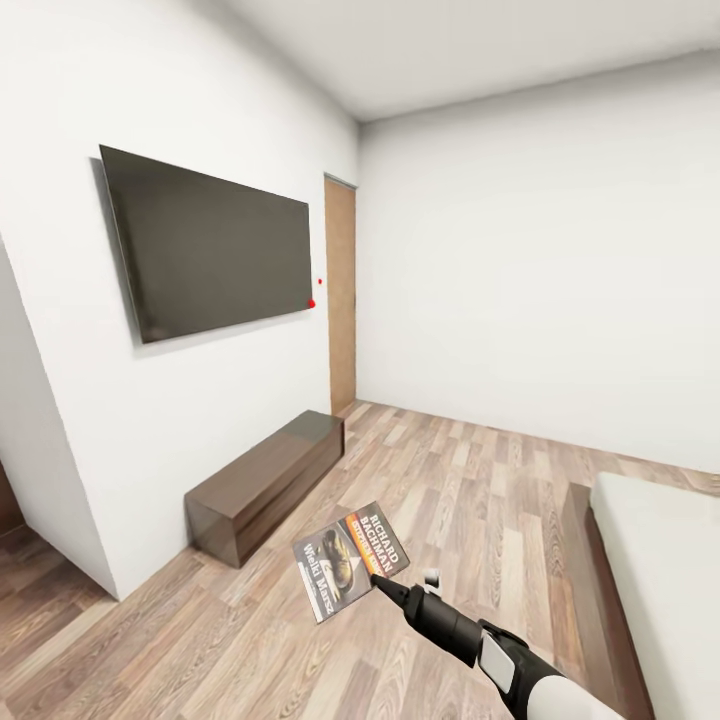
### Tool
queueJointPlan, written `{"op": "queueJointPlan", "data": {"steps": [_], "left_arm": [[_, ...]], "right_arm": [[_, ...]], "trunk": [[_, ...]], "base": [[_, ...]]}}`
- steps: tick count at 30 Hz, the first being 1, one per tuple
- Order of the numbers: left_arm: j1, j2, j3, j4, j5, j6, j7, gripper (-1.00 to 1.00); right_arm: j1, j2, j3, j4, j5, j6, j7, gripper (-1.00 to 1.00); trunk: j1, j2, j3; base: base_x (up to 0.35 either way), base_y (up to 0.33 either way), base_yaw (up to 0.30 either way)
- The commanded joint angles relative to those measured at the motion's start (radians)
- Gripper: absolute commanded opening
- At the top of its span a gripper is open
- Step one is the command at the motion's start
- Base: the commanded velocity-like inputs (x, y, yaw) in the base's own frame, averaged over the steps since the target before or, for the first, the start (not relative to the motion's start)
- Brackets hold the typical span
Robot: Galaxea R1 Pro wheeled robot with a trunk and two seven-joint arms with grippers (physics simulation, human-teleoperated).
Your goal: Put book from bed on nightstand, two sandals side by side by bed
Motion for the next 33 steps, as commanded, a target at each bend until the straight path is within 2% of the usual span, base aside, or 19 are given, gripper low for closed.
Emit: {"op": "queueJointPlan", "data": {"steps": [1,33], "left_arm": [[0.000,0.000,-0.009,0.001,0.007,-0.004,0.002,1.00],[0.000,0.001,-0.009,0.001,0.006,-0.005,-0.001,1.00]], "right_arm": [[0.000,0.000,0.004,0.000,-0.009,0.010,0.001,-1.00],[0.001,0.001,0.004,0.000,-0.009,0.009,0.002,-1.00]], "trunk": [[0.000,0.000,0.000],[0.000,0.000,0.000]], "base": [[0.000,0.000,-0.193],[0.000,0.000,-0.255]]}}
